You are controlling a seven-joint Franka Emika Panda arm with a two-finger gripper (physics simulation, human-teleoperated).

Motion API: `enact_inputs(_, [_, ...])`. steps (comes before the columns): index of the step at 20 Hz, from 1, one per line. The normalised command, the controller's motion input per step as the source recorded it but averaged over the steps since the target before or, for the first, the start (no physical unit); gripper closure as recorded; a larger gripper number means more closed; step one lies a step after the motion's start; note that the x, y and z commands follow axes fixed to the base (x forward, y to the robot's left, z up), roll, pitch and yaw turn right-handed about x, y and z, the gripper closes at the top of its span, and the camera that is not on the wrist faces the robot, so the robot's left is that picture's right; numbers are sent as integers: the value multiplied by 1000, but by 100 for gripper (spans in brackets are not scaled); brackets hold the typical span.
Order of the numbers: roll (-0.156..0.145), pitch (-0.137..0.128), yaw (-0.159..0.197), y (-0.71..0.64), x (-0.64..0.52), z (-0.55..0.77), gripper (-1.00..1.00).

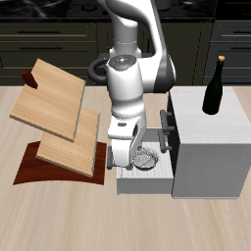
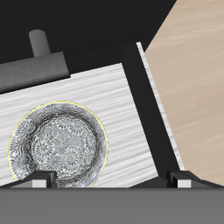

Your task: Place the bowl on top of the cabinet

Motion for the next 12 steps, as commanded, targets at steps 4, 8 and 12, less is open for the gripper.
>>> enact_inputs(4, [20, 49, -33, -69, -100, -223, -100])
enact_inputs(8, [-15, 6, 2, -86, 26, -124, -100])
enact_inputs(12, [-13, 5, -12, -47, 53, -87, -100])
